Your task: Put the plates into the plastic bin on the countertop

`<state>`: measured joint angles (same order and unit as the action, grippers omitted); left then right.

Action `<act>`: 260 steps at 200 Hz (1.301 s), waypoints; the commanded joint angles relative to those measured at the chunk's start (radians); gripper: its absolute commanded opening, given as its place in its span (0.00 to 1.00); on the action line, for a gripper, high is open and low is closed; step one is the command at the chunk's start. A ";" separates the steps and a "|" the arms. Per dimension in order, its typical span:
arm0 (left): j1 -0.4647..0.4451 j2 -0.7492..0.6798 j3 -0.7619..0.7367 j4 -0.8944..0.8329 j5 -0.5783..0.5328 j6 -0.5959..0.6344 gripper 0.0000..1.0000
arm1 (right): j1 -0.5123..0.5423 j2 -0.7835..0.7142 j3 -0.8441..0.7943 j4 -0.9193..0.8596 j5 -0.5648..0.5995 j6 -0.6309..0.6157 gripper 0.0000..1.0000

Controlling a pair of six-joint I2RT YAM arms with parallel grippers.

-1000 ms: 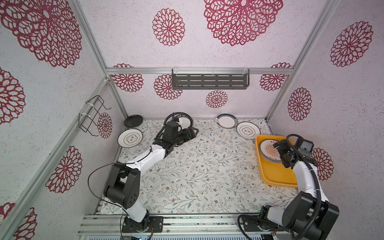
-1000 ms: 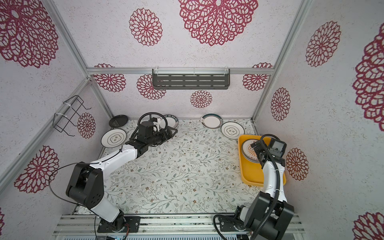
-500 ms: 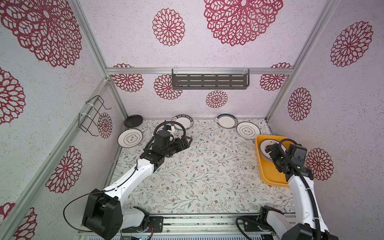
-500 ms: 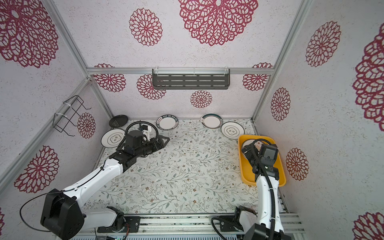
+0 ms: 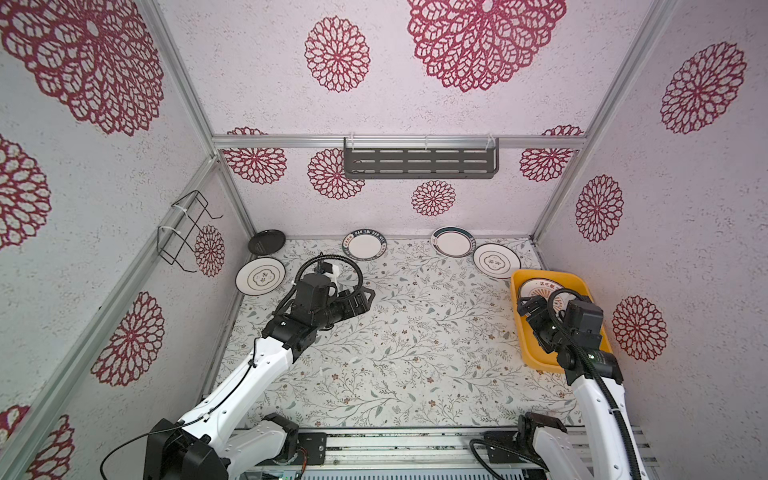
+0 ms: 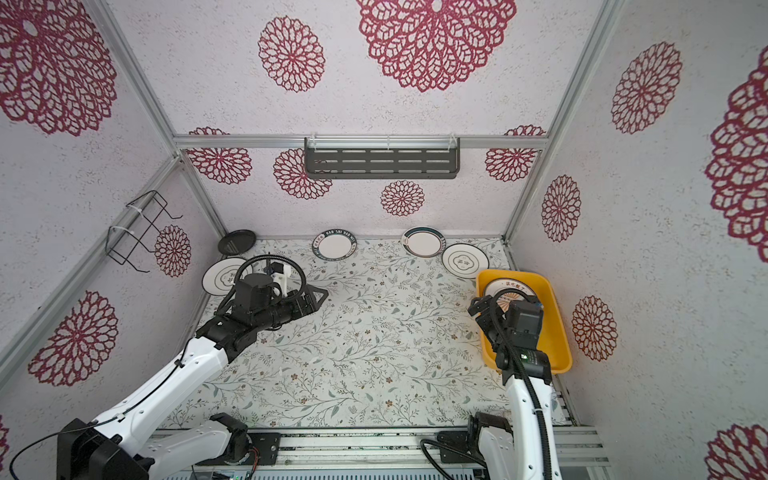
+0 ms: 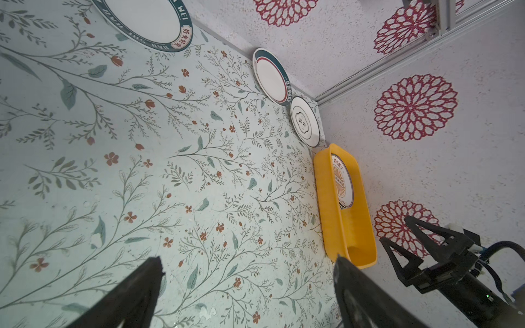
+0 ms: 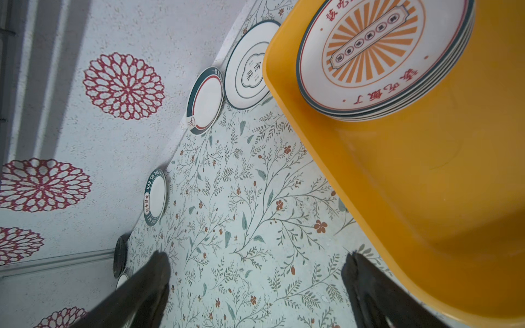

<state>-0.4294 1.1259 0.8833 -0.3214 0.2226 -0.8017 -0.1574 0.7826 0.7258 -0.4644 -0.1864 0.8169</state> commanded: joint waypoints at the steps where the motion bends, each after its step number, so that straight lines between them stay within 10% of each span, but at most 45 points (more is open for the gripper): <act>1: -0.003 -0.012 0.010 -0.034 -0.026 0.026 0.97 | 0.038 0.027 0.005 0.061 0.020 0.036 0.99; 260: 0.258 0.411 0.306 0.198 0.029 0.046 0.97 | 0.250 0.984 0.384 0.656 0.283 0.428 0.91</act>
<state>-0.1814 1.5169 1.1641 -0.1680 0.2417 -0.7597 0.0898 1.7439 1.0687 0.1482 0.0277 1.1603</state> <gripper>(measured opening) 0.971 0.915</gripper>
